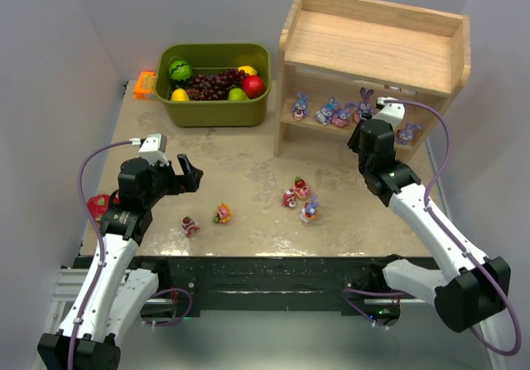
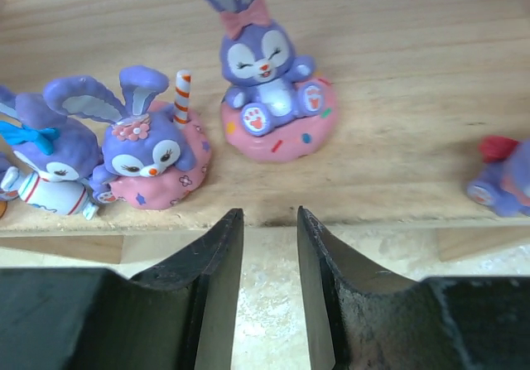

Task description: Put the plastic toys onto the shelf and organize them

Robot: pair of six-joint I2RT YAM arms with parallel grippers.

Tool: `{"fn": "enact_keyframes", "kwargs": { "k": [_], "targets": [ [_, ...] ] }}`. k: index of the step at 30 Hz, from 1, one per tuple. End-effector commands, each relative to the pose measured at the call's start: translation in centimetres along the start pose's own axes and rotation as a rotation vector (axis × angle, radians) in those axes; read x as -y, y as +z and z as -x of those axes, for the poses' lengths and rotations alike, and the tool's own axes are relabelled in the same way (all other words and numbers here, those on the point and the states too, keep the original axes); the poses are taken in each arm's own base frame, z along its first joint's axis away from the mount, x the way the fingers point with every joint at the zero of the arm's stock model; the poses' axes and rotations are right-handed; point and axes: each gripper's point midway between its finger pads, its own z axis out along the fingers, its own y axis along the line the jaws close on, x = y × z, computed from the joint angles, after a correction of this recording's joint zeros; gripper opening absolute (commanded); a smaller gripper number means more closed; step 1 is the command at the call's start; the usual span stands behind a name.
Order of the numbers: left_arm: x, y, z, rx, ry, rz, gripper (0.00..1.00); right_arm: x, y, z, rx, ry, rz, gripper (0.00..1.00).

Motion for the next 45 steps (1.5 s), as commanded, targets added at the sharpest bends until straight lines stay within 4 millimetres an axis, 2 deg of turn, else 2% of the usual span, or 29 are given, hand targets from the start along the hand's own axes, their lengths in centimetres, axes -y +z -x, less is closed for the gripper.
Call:
{"fn": "enact_keyframes", "kwargs": {
  "k": [1, 5, 6, 10, 13, 17, 22, 33, 37, 45],
  "targets": [
    [0.4, -0.1, 1.0, 0.036, 0.015, -0.013, 1.0, 0.7, -1.5, 3.8, 0.091, 0.07, -0.04, 0.4],
    [0.4, -0.1, 1.0, 0.037, 0.015, -0.014, 1.0, 0.8, -1.4, 4.4, 0.11, 0.056, -0.051, 0.55],
    [0.4, -0.1, 1.0, 0.036, 0.013, -0.013, 1.0, 0.9, -1.3, 4.5, 0.115, 0.055, -0.059, 0.62],
    [0.4, -0.1, 0.9, 0.034, 0.015, -0.013, 1.0, 1.0, -1.1, 4.7, 0.121, 0.035, -0.076, 0.7],
    [0.4, -0.1, 0.9, 0.034, 0.015, -0.013, 0.99, 0.8, -0.6, 4.8, 0.118, 0.014, -0.078, 0.71],
    [0.3, 0.0, 0.9, 0.032, 0.014, -0.01, 0.99, 0.4, 0.1, 5.0, 0.115, 0.004, -0.059, 0.64],
    [0.3, -0.1, 0.9, 0.034, 0.016, -0.008, 1.0, 0.8, 0.7, 5.1, 0.11, -0.006, -0.056, 0.63],
    [0.2, -0.1, 0.8, 0.031, 0.012, -0.004, 0.99, 1.1, 2.2, 5.5, 0.14, -0.101, 0.014, 0.7],
    [0.2, 0.0, 0.7, 0.028, 0.012, -0.001, 1.0, 0.4, 2.4, 5.4, 0.149, -0.123, 0.062, 0.74],
    [0.1, -0.1, 0.8, 0.031, 0.01, 0.001, 1.0, 0.1, 3.2, 4.4, 0.145, -0.135, 0.082, 0.72]
  ]
}}
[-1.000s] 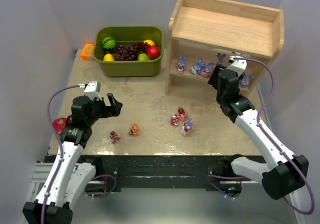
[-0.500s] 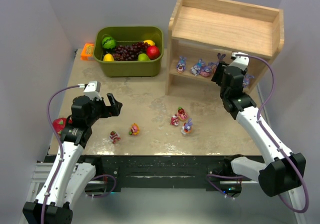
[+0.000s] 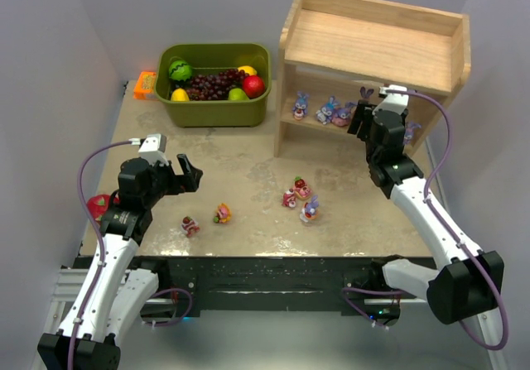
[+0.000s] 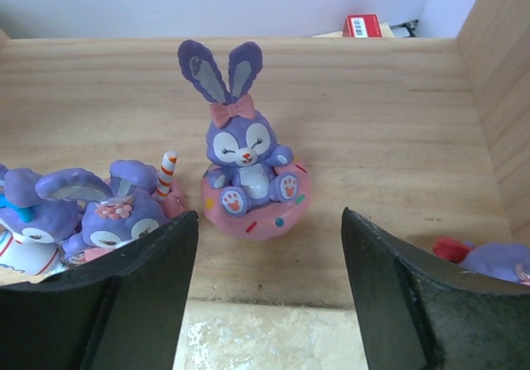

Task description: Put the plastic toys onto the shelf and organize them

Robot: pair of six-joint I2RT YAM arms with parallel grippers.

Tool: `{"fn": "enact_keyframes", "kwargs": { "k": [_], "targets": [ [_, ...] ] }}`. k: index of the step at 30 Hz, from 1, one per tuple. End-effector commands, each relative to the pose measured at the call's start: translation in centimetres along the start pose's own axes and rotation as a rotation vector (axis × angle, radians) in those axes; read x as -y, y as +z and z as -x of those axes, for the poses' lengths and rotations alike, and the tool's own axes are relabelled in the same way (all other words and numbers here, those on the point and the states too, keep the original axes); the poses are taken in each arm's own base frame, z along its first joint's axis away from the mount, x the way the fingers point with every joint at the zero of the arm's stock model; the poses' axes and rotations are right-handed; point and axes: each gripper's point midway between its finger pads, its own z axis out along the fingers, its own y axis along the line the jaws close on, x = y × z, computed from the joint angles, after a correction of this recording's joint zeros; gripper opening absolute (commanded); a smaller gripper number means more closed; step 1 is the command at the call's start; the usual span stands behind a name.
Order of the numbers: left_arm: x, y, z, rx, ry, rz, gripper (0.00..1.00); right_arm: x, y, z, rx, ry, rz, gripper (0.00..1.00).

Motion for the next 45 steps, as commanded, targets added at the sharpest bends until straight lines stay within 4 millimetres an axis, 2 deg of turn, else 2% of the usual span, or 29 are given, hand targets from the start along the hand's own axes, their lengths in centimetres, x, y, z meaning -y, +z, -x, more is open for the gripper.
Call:
{"fn": "enact_keyframes", "kwargs": {
  "k": [1, 3, 4, 6, 7, 9, 10, 14, 22, 35, 36, 41, 45],
  "targets": [
    [0.3, -0.1, 0.7, 0.029, 0.011, -0.007, 1.0, -0.9, 0.8, 0.4, 0.048, -0.021, 0.055, 0.72],
    [0.3, -0.1, 0.7, 0.029, 0.012, -0.007, 1.0, -0.7, 0.8, 0.3, 0.064, -0.017, 0.045, 0.71],
    [0.3, -0.1, 0.7, 0.029, 0.011, -0.007, 1.0, -0.5, 0.8, -0.5, 0.056, -0.022, 0.039, 0.71],
    [0.3, 0.0, 0.7, 0.027, 0.012, -0.008, 1.0, -0.3, 0.7, -0.2, 0.088, -0.017, 0.035, 0.71],
    [0.3, 0.0, 0.7, 0.028, 0.012, -0.01, 1.0, -0.1, 0.6, -0.8, 0.085, -0.021, 0.033, 0.72],
    [0.3, -0.1, 0.8, 0.029, 0.012, -0.011, 1.0, 0.3, 0.5, -0.2, 0.122, -0.006, 0.019, 0.71],
    [0.3, 0.0, 0.7, 0.028, 0.012, -0.01, 1.0, 0.5, 0.5, -0.9, 0.117, -0.01, 0.012, 0.71],
    [0.3, -0.1, 0.7, 0.028, 0.012, -0.01, 0.99, 0.7, 0.5, -1.0, 0.147, -0.006, 0.006, 0.71],
    [0.3, 0.0, 0.7, 0.027, 0.012, -0.008, 1.0, 0.4, 1.4, -2.2, 0.141, -0.015, 0.009, 0.7],
    [0.2, 0.0, 0.8, 0.027, 0.013, -0.003, 1.0, -0.4, 2.9, -1.9, 0.135, -0.038, 0.016, 0.68],
    [0.2, 0.1, 0.7, 0.025, 0.014, -0.003, 0.99, -0.4, 3.0, -1.8, 0.135, -0.038, 0.013, 0.67],
    [0.2, 0.1, 0.7, 0.024, 0.014, -0.003, 1.0, -0.3, 2.8, -2.1, 0.09, -0.039, 0.005, 0.44],
    [0.3, -0.1, 0.7, 0.027, 0.012, -0.007, 1.0, -0.3, 1.8, -1.3, 0.085, -0.013, 0.02, 0.29]
  ]
}}
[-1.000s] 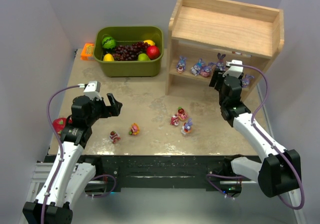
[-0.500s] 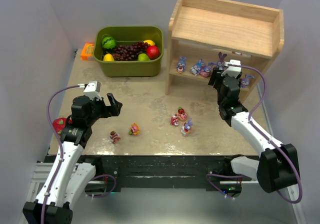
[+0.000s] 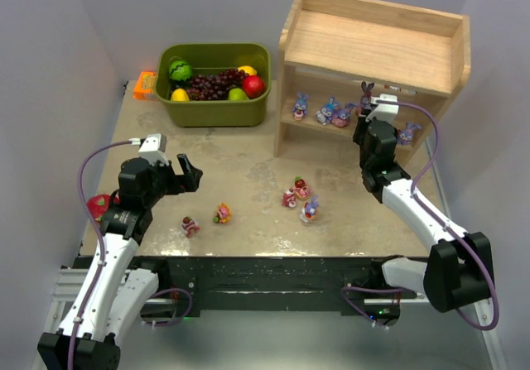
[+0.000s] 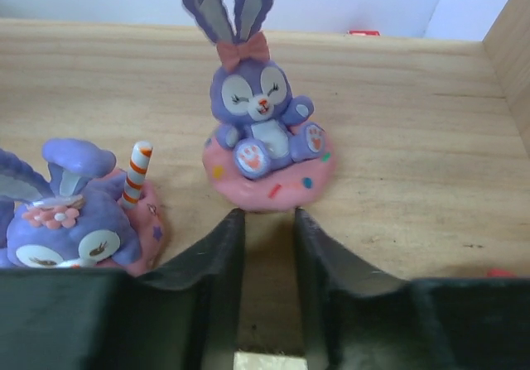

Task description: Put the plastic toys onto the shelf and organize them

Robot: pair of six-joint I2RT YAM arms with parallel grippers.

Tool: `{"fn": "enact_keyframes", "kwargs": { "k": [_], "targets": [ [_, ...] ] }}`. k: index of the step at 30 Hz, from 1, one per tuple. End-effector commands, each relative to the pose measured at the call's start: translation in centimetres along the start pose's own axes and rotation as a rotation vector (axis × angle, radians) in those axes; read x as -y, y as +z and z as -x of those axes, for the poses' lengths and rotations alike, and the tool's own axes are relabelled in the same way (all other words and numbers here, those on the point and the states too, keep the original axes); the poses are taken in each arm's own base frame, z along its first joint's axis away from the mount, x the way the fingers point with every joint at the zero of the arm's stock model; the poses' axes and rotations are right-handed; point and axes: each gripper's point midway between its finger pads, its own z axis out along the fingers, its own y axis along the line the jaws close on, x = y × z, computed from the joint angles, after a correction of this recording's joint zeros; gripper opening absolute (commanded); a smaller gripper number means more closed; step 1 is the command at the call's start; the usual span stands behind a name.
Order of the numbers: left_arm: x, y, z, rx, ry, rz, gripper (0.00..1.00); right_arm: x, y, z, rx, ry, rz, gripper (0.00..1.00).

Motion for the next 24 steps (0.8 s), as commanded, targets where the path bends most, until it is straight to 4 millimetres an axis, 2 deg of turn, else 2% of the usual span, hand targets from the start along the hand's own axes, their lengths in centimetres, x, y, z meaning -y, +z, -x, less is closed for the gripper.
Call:
{"fn": "enact_keyframes", "kwargs": {
  "k": [1, 2, 5, 10, 13, 14, 17, 24],
  "targets": [
    [0.5, -0.2, 0.8, 0.034, 0.013, -0.019, 1.0, 0.1, -0.9, 1.5, -0.013, 0.036, 0.005, 0.24],
    [0.5, -0.2, 0.8, 0.035, 0.014, -0.022, 1.0, 0.2, -1.1, 1.6, -0.014, 0.041, 0.003, 0.18],
    [0.8, -0.2, 0.7, 0.031, 0.013, -0.039, 1.0, 0.6, -1.9, 1.6, -0.033, 0.051, -0.009, 0.08],
    [1.3, 0.2, 0.3, 0.01, 0.013, -0.069, 1.0, 1.2, -3.4, 2.1, -0.02, 0.082, -0.006, 0.05],
    [1.4, 0.3, 0.2, -0.001, 0.012, -0.077, 1.0, 1.2, -3.3, 2.2, -0.014, 0.091, -0.01, 0.16],
    [1.4, 0.4, 0.1, -0.002, 0.012, -0.076, 0.99, 1.2, -3.1, 2.4, -0.008, 0.094, -0.014, 0.3],
    [1.5, 0.4, 0.0, -0.006, 0.012, -0.083, 1.0, 0.9, -2.1, 2.4, -0.014, 0.094, -0.03, 0.49],
    [1.5, 0.8, -0.2, -0.025, 0.01, -0.088, 1.0, 0.0, -0.4, 3.0, -0.009, 0.113, -0.03, 0.66]
  ]
}}
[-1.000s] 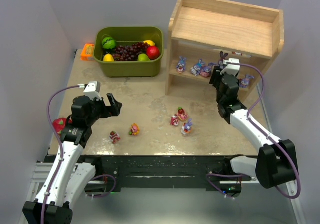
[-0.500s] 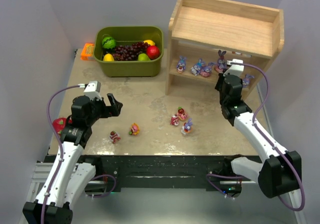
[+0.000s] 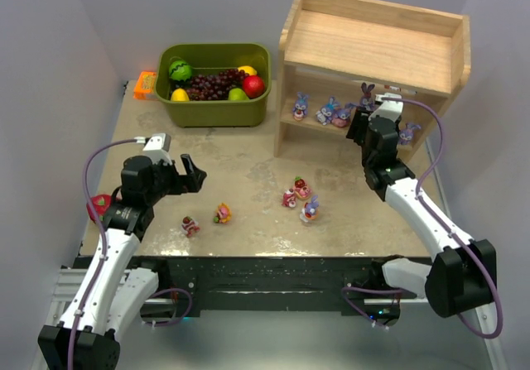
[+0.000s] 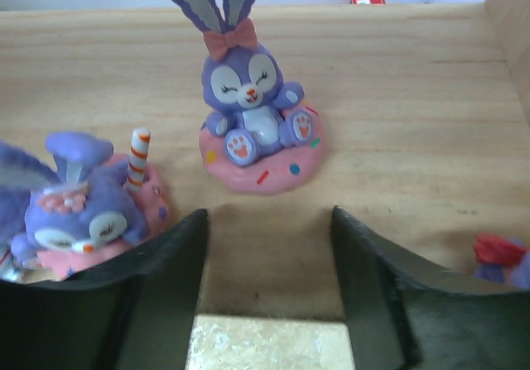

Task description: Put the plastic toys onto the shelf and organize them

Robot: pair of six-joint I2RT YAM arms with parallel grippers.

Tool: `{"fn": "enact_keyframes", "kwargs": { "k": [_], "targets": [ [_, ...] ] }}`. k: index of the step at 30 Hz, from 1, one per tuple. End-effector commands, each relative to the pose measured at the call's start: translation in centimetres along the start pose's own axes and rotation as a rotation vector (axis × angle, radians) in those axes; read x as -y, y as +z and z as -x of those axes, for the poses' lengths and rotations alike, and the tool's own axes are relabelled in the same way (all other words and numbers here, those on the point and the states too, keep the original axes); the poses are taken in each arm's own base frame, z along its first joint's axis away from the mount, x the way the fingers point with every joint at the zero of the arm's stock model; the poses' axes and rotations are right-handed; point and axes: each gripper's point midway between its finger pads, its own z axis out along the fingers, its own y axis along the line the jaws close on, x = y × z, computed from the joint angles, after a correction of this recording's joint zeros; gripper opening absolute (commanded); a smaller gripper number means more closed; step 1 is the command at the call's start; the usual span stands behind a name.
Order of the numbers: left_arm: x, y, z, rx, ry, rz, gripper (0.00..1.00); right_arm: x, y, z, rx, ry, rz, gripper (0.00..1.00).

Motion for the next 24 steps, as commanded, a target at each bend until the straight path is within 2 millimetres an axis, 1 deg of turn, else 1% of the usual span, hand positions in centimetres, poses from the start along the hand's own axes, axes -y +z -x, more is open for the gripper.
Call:
{"fn": "enact_keyframes", "kwargs": {
  "k": [1, 2, 7, 14, 18, 20, 21, 23, 24],
  "targets": [
    [0.8, 0.3, 0.5, 0.016, 0.015, -0.041, 1.0, -0.6, 0.7, 3.1, 0.069, 0.049, -0.011, 0.67],
    [0.8, 0.4, 0.5, 0.013, 0.015, -0.041, 1.0, -0.7, 0.9, 3.3, 0.072, 0.045, -0.012, 0.67],
    [0.8, 0.5, 0.5, 0.009, 0.016, -0.042, 0.99, -0.6, 1.8, 3.0, 0.07, 0.02, -0.029, 0.68],
    [0.9, 0.4, 0.6, 0.011, 0.016, -0.046, 0.99, 0.2, 3.3, 1.6, 0.052, -0.009, -0.054, 0.72],
    [0.8, 0.4, 0.6, 0.012, 0.018, -0.044, 1.0, 0.1, 3.7, 1.5, 0.064, -0.018, -0.04, 0.74],
    [0.8, 0.4, 0.6, 0.012, 0.018, -0.044, 1.0, 0.2, 3.9, 1.3, 0.059, -0.027, -0.039, 0.76],
    [0.8, 0.4, 0.6, 0.012, 0.018, -0.044, 0.99, 0.1, 4.0, 1.4, 0.068, -0.026, -0.032, 0.77],
    [0.8, 0.5, 0.6, 0.011, 0.017, -0.042, 1.0, -0.1, 4.2, 1.1, 0.062, -0.037, -0.014, 0.79],
    [0.8, 0.4, 0.7, 0.015, 0.018, -0.044, 0.99, -0.1, 4.2, 1.3, 0.072, -0.035, -0.009, 0.8]
  ]
}}
